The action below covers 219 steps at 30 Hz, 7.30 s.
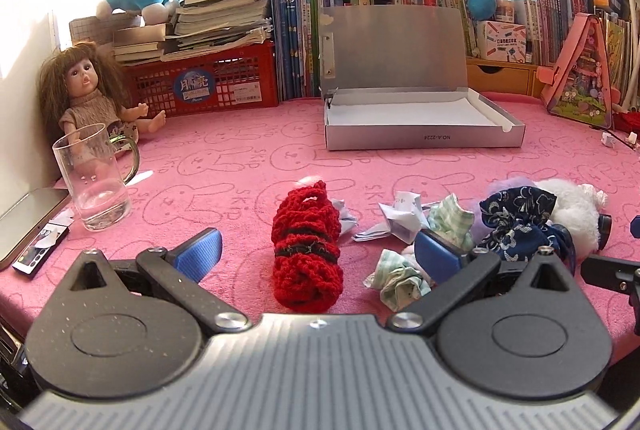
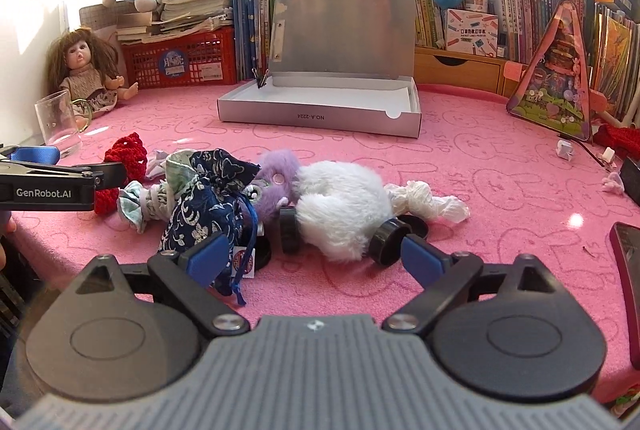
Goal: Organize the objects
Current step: 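Move the left tool to the red crocheted bundle while the right tool approaches the blue floral pouch, then close the left tool on the red bundle while the right tool grasps the blue pouch, then carry the red bundle in the left tool while the right tool carries the pouch into the white box, then open the left tool releasing the red bundle while the right tool releases the pouch in the box, then withdraw both tools from the box back toward the remaining items on the table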
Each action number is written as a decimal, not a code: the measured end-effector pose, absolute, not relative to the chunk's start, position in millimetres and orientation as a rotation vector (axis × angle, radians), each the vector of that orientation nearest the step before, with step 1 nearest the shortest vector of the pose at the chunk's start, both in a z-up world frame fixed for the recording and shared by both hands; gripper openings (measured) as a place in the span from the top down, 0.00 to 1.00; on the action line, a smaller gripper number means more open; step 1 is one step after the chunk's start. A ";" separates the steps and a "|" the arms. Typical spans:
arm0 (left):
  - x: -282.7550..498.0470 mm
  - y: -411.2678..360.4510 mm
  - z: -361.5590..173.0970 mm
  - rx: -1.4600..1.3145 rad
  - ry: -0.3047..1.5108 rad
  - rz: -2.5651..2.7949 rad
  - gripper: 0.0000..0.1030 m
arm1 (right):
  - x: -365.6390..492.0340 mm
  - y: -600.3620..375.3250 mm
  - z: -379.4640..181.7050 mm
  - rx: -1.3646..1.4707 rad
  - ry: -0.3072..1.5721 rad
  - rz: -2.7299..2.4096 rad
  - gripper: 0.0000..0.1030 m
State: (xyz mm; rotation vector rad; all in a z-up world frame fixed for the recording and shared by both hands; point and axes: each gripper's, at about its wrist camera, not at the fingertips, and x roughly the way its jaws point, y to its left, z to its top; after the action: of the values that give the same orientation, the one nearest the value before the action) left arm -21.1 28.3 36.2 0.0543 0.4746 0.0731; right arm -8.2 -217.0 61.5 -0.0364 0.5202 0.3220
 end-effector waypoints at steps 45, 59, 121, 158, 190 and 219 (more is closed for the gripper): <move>23.7 56.6 17.5 -0.064 0.519 0.046 0.55 | 14.8 -151.4 47.2 -0.120 0.512 0.490 0.53; 23.1 53.4 35.4 -0.065 0.477 0.038 0.55 | 24.8 -188.0 85.9 -0.009 0.400 0.401 0.59; 298.3 -11.1 59.1 -0.130 0.609 -0.135 0.56 | 290.1 -256.1 68.7 0.307 0.618 0.234 0.59; 221.1 -17.4 80.7 -0.004 0.524 -0.243 0.12 | 218.5 -262.6 93.8 0.230 0.532 0.272 0.29; 34.3 -12.3 30.4 0.028 0.510 -0.264 0.08 | 58.1 -253.3 62.3 0.052 0.451 0.248 0.22; 1.4 0.7 6.4 0.026 0.568 -0.107 0.25 | 15.8 -268.0 35.5 0.046 0.480 0.185 0.50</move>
State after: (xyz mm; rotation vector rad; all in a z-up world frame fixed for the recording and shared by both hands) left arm 1.4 0.7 6.4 0.0259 0.5680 -0.1068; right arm 15.8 -268.0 35.5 0.0463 0.4798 0.1847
